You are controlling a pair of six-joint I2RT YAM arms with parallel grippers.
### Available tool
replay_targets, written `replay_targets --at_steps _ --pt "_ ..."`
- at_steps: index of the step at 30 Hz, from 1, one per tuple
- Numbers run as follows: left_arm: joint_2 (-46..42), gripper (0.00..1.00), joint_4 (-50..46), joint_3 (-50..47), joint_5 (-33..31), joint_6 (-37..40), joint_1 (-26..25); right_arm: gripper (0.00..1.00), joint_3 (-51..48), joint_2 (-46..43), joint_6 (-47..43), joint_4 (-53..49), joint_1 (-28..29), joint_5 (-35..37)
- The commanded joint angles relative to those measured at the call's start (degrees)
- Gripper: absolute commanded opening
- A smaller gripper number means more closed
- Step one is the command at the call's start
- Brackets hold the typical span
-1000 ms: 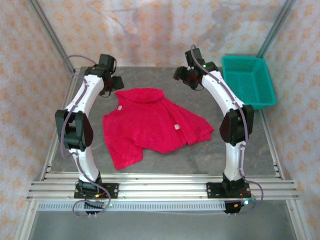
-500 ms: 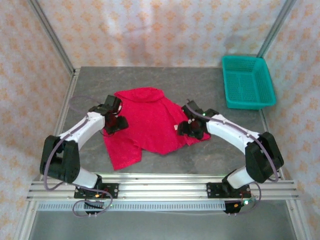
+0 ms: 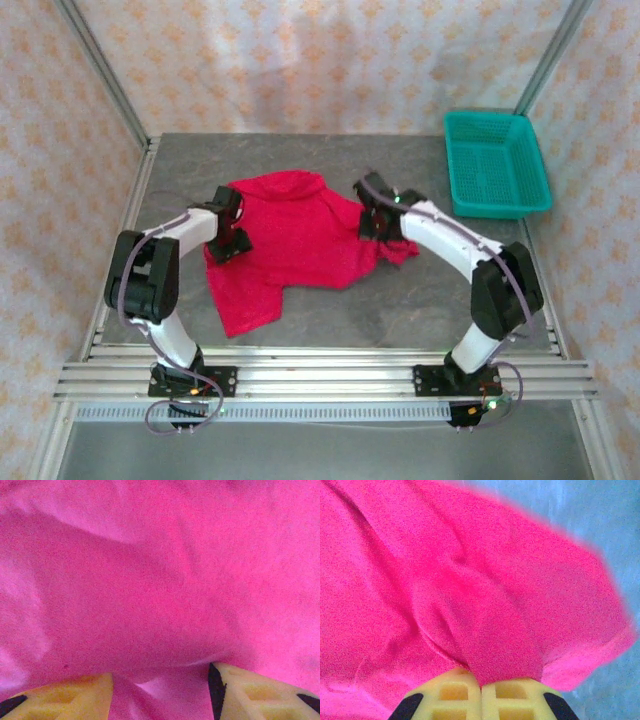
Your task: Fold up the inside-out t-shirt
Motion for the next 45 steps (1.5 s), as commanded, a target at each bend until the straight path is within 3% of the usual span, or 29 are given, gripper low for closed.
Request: replay_targets --at_steps 1,4,5,6,7,8,9,12,15,20,24,27,33,39,45 --pt "2.81 0.54 -1.76 5.50 -4.11 0.51 0.98 0.00 13.07 4.40 -5.63 -5.05 -5.20 5.58" --pt "4.90 0.53 -2.30 8.17 -4.05 0.75 1.10 0.00 26.38 13.90 -7.24 -9.07 -9.58 1.11" --pt "5.22 0.53 -2.82 8.75 -4.25 0.86 1.10 0.12 31.30 17.66 -7.31 -10.96 -10.65 1.25" --pt "5.12 0.53 -3.37 9.14 -4.50 0.94 1.11 0.38 36.31 21.30 -7.22 -13.15 -11.58 2.28" --pt "4.67 0.53 -3.86 9.21 -4.75 1.05 1.10 0.54 40.23 24.16 -6.99 -15.05 -12.23 3.28" --pt "3.74 0.54 -4.29 8.89 -5.18 1.05 1.14 0.65 44.12 26.81 -6.81 -16.87 -12.79 4.19" --pt "2.41 0.55 -4.64 8.38 -5.80 1.01 1.10 0.70 47.09 29.09 -6.81 -18.39 -13.07 4.67" --pt "-2.61 0.57 -5.57 6.03 -5.86 0.74 1.10 0.72 49.19 30.90 -6.49 -20.91 -13.08 2.73" --pt "-8.81 0.57 -4.50 1.90 -2.89 -0.78 -0.49 0.71 38.68 25.37 -5.42 -16.06 -12.53 -0.09" --pt "-16.53 0.66 2.57 -5.85 1.48 -8.62 -13.69 0.69 17.79 14.82 -3.03 -4.63 -12.48 -3.41" --pt "-17.96 0.63 13.83 -12.67 4.41 -20.77 -23.56 0.68 9.07 11.54 -1.95 -1.55 -12.88 -4.05" --pt "-16.68 0.62 14.12 -11.74 0.93 -23.68 -30.11 0.68 6.07 10.68 -1.71 -0.91 -13.48 -3.88" --pt "-9.15 0.59 3.39 -2.53 -10.20 -21.69 -39.61 0.68 4.32 9.09 -1.80 -0.51 -14.07 -3.65" --pt "-1.51 0.53 -2.05 2.58 -11.74 -20.21 -42.72 0.67 4.24 8.57 -1.76 -0.58 -14.99 -4.46" --pt "-2.40 0.53 -0.80 0.94 -10.84 -20.08 -42.88 0.67 4.97 8.69 -1.18 -0.12 -15.21 -5.76"
